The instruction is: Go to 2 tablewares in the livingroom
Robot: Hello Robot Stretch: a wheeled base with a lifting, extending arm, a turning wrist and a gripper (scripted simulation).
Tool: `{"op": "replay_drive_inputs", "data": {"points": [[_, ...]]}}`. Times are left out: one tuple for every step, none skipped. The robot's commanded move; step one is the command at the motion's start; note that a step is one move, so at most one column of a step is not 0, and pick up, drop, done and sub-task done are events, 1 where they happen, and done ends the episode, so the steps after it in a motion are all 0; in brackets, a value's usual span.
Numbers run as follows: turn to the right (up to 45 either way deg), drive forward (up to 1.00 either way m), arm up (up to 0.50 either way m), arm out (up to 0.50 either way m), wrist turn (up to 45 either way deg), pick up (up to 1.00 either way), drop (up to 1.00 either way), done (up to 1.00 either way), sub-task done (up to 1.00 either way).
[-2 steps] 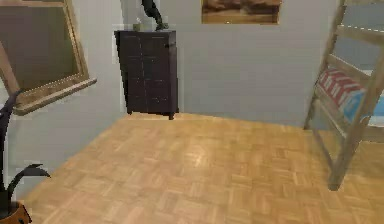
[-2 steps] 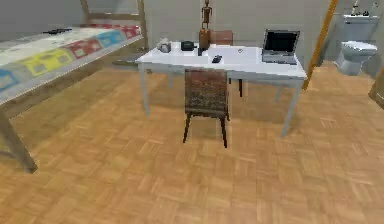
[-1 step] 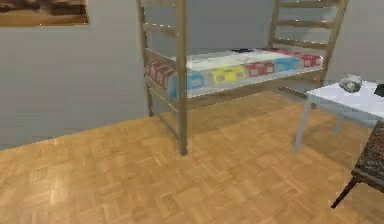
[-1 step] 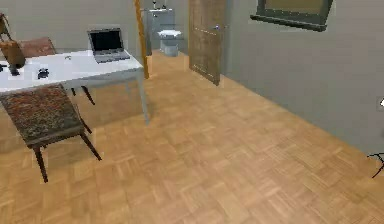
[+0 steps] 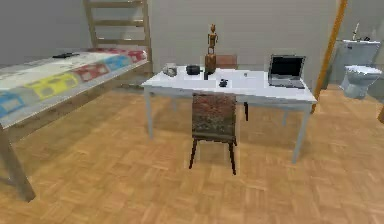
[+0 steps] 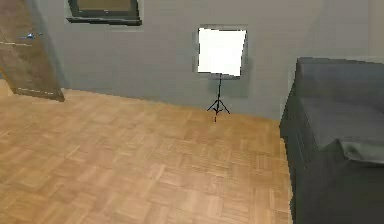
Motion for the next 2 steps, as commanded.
{"op": "replay_drive_inputs", "data": {"points": [[42.0, 0.0, 0.0, 0.0, 0.0, 0.0, 0.0, 0.0, 0.0], [0.0, 1.0, 0.0, 0.0, 0.0, 0.0, 0.0, 0.0, 0.0]]}}
